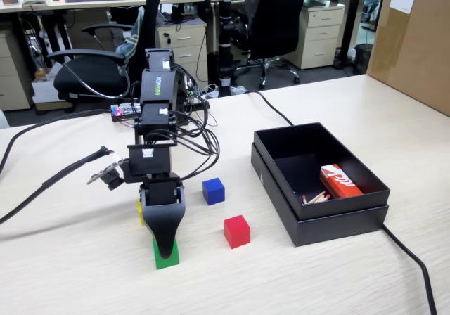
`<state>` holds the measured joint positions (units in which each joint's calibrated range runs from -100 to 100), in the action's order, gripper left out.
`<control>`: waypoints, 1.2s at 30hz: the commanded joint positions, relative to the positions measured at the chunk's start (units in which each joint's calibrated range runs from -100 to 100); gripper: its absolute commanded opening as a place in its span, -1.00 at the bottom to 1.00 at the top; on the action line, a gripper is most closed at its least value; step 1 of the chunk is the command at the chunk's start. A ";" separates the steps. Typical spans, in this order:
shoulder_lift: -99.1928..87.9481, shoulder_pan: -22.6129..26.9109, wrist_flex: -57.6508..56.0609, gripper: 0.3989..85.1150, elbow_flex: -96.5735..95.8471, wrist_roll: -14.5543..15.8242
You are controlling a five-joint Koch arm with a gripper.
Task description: Put the green cube on top of the red cube
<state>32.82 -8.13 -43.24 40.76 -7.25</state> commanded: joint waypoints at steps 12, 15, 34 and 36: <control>-0.86 -0.15 2.42 -0.99 3.67 -0.88; -1.55 -0.24 1.73 -0.99 3.21 -0.73; -25.87 2.64 -11.05 -0.99 0.58 5.18; -28.17 3.17 -11.05 -0.99 -0.78 5.91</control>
<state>12.36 -5.69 -54.08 37.93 -2.17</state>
